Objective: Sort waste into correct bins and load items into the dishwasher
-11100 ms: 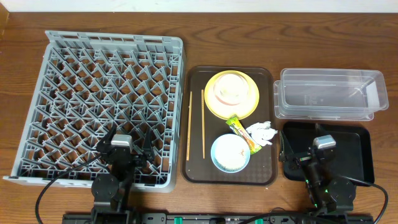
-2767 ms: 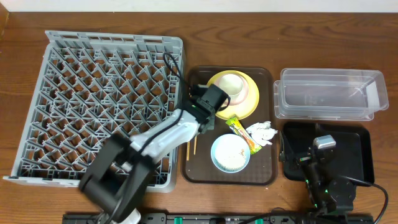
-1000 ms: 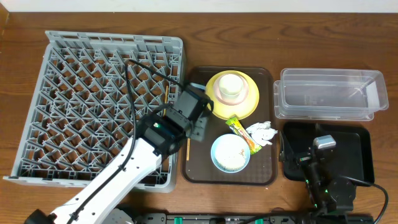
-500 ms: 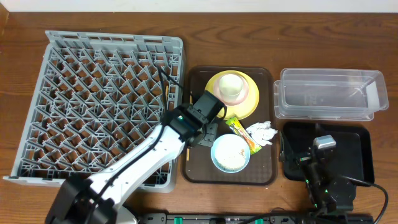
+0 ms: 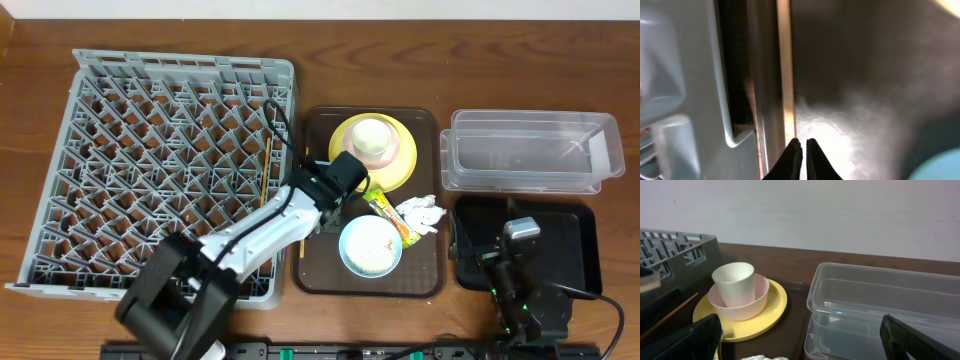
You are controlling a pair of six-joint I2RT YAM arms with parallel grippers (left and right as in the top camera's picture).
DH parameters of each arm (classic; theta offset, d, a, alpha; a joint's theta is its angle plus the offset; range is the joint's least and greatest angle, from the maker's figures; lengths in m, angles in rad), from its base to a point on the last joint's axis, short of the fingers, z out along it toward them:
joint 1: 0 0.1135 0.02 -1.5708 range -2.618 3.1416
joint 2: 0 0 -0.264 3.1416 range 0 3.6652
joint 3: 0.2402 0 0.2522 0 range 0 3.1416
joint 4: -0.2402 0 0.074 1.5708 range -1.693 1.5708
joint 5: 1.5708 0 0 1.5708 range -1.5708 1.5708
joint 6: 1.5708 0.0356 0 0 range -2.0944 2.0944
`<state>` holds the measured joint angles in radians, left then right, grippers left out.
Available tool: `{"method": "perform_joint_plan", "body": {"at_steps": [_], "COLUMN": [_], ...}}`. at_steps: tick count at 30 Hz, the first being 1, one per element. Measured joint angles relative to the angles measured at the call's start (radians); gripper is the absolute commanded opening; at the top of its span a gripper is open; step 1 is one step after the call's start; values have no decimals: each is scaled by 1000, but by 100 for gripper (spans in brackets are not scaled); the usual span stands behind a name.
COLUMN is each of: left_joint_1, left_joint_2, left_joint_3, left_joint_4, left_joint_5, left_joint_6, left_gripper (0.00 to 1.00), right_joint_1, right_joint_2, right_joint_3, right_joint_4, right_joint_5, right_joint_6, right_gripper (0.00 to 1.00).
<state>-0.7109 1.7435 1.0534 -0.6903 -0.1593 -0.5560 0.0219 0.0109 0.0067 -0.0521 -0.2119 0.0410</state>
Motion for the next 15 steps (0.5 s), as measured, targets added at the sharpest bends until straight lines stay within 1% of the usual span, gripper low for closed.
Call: {"method": "perform_joint_plan", "body": {"at_steps": [6,15], "left_joint_1": [-6,-51], "left_joint_2": [49,54], "left_joint_3": [0,0], "left_joint_4": [4,14], "left_joint_5": [-36,-82], "left_joint_6": [-24,-43], "left_gripper": [8,8], "right_joint_1": [0,0], "right_joint_2": [0,0], "right_joint_3": [0,0], "right_joint_4": [0,0], "right_joint_5": [0,0], "right_joint_6": [0,0], "right_gripper": [99,99]}}
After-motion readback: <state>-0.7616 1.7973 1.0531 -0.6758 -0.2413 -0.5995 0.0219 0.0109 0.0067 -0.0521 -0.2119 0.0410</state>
